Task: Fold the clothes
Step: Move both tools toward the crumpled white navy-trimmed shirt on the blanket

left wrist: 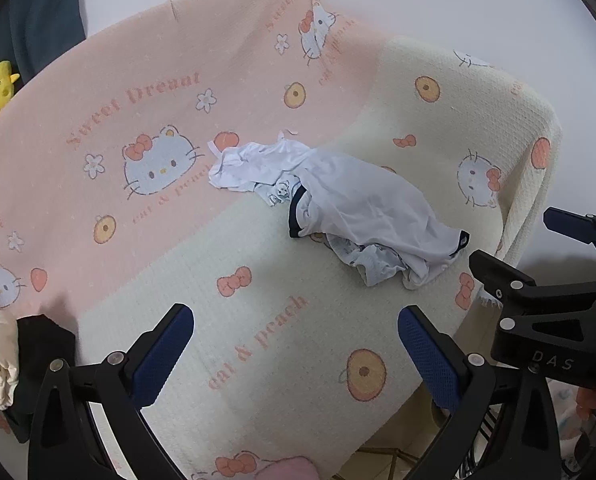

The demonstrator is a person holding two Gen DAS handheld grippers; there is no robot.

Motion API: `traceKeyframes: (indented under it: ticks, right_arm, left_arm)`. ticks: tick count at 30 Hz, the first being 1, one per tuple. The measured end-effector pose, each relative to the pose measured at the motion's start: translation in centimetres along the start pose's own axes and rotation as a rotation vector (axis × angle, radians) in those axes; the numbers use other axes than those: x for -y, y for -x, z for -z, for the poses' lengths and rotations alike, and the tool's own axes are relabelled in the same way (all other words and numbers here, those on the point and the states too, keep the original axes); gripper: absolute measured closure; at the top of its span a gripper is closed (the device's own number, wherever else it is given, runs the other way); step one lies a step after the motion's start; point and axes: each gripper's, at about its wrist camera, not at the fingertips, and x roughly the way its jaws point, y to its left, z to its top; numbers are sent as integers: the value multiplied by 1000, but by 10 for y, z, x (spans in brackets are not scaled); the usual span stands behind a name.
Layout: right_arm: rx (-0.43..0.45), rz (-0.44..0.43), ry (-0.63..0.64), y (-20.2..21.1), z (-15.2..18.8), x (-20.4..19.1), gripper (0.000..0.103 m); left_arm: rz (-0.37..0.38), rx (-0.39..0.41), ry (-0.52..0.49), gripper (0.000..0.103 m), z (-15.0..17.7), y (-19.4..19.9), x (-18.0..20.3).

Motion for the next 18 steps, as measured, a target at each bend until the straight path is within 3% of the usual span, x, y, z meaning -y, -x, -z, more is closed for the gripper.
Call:
traceKeyframes:
  ticks: [14, 18]
  right_arm:
    - [-6, 19, 3, -5, 1, -5, 6]
    - [15, -38, -6, -14, 0, -2, 5]
  left_arm:
    - [19, -22, 24, 0, 7, -3, 0]
    - [12, -26, 27, 0, 5, -11, 2]
